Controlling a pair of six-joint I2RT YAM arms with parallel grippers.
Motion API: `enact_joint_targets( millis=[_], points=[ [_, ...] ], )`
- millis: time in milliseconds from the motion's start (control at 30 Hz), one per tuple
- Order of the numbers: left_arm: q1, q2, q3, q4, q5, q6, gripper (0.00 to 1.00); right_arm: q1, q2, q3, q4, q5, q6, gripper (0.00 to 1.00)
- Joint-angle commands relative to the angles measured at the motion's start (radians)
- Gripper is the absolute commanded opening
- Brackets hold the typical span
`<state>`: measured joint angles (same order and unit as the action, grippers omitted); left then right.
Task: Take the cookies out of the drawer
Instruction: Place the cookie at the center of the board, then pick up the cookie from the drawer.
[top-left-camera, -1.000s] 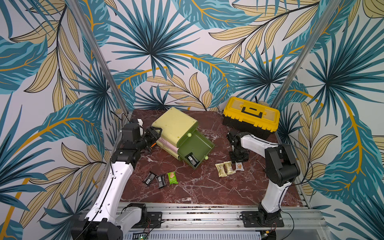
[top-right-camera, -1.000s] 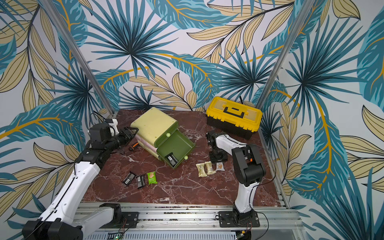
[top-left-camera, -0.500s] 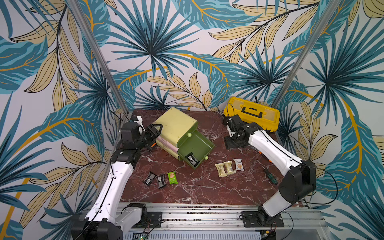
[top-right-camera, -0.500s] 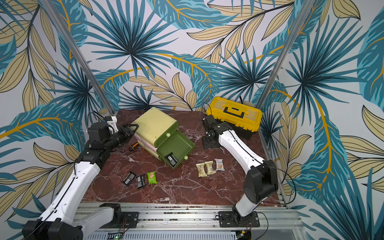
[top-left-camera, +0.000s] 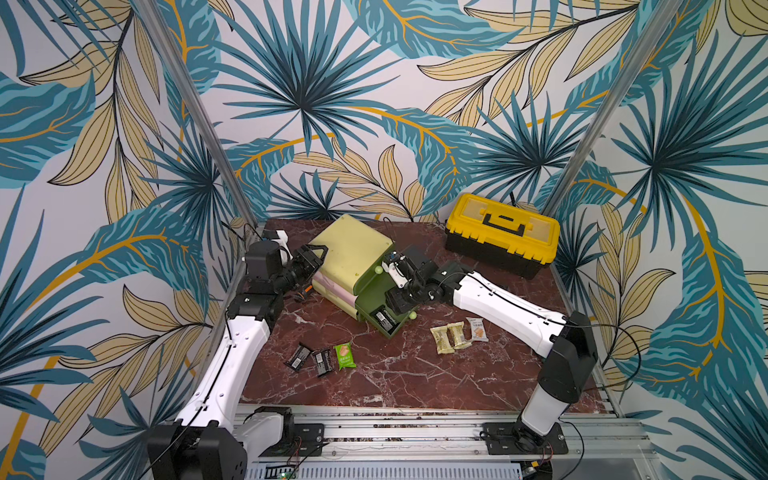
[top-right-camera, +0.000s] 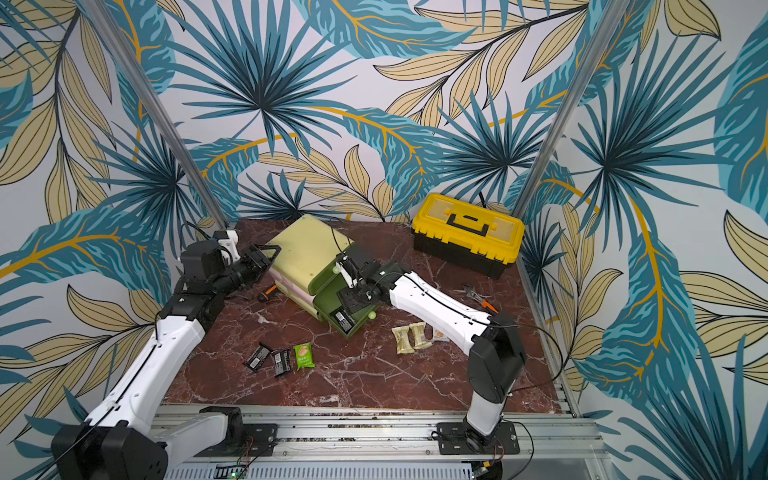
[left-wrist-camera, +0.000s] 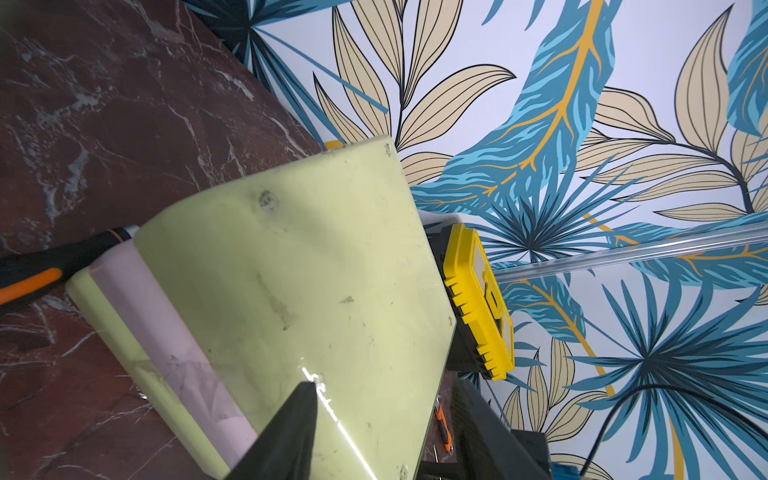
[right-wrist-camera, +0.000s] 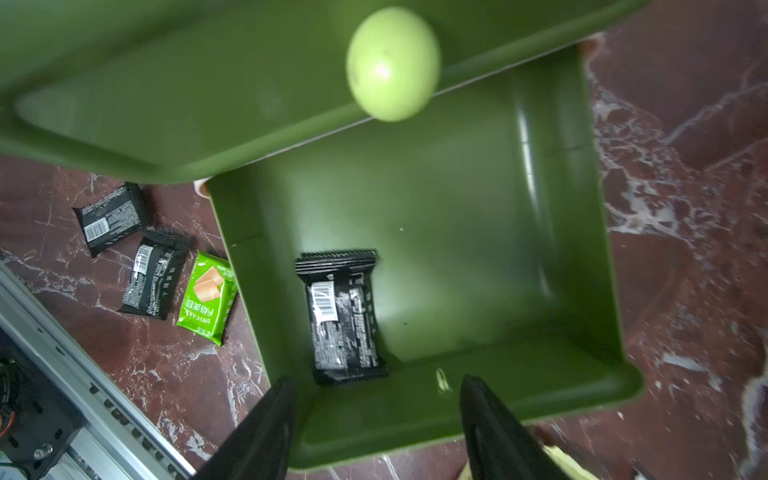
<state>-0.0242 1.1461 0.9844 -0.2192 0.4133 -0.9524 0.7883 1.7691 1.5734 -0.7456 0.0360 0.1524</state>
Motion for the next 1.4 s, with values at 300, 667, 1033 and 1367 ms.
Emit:
enact_joint_targets(
  millis=[300, 667, 1033, 1367],
  points=[
    [-0.025, 0.095, 0.105, -0.047, -0.008, 0.035, 0.56, 0.040, 0.086, -0.090, 0.141, -0.024, -0.027, 0.66],
    [-0.032, 0.078, 0.172, -0.240, -0.145, 0.089, 0.58, 0.040, 0.118, -0.118, 0.174, -0.041, -0.033, 0.65],
    [-0.032, 0.101, 0.127, -0.231, -0.132, 0.076, 0.62, 0.041, 0.174, -0.090, 0.175, -0.045, -0.047, 0.64],
    [-0.031, 0.109, 0.108, -0.224, -0.137, 0.075, 0.59, 0.041, 0.211, -0.079, 0.174, 0.017, -0.038, 0.58]
  ],
)
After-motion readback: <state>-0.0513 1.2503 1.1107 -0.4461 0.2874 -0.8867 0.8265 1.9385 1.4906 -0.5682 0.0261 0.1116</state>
